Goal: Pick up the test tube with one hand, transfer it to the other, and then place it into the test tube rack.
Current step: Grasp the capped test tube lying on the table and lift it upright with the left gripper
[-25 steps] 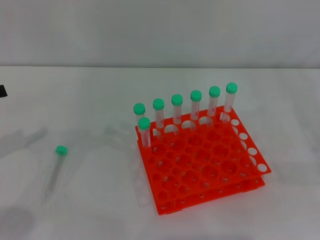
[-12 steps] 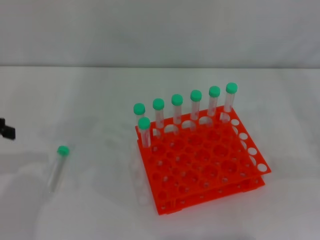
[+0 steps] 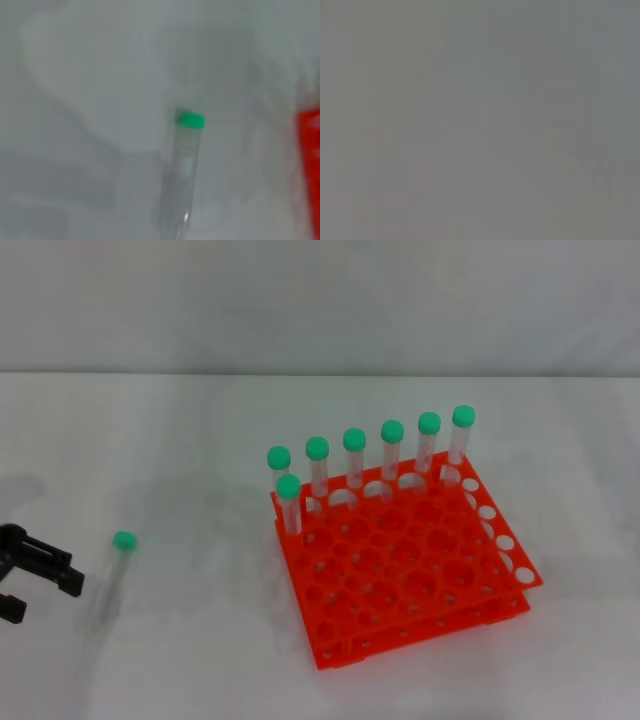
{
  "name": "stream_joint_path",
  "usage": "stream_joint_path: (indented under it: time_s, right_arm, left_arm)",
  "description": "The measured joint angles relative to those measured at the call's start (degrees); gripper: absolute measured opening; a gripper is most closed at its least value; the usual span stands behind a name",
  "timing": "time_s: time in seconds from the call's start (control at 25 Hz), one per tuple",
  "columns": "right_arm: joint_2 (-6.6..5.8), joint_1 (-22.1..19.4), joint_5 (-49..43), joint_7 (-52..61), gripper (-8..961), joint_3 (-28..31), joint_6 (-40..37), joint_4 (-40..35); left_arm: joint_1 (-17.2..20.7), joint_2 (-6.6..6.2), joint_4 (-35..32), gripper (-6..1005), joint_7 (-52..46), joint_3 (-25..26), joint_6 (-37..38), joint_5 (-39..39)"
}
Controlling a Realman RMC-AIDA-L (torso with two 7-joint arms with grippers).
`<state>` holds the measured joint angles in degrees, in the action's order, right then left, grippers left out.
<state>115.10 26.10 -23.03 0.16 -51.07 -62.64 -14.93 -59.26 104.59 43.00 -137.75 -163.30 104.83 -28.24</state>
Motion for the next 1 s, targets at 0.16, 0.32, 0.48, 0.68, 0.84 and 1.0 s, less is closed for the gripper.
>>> stream_joint_path:
  time_s: [0.16,0.32,0.48,0.68,0.84,1.0]
  right_arm:
    - [0.07,-0.2,0.0,0.0,811,0.0,0.0,0.4]
    - [0.09,-0.2,0.0,0.0,811,-0.1,-0.1,1.3]
    - [0.11,-0.4,-0.1,-0.1,811,-0.4,-0.1,1.6]
    - [0.12,-0.7,-0.2,-0.1,811,-0.5,-0.1,2.1]
    - [0.12,-0.7,-0.2,-0.1,811,-0.5,-0.1,2.2]
    - [0.12,-0.8,-0.3,-0.1,811,-0.5,-0.2,2.3]
  left_arm:
    - [-0.4,0.53,-4.0,793,-0.8,0.0,-3.7,-3.0]
    - [-1.0,1.1,-7.5,784,-2.3,0.1,-7.7,-6.0]
    - [-2.3,2.15,-9.1,775,-4.1,0.1,-12.6,-9.2]
    - [-3.4,3.03,-9.9,765,-4.7,0.1,-15.8,-10.8]
    - [-3.7,3.03,-11.1,756,-4.7,0.1,-16.5,-10.6]
    - [-4.1,3.09,-14.5,684,-5.9,0.1,-18.7,-10.7]
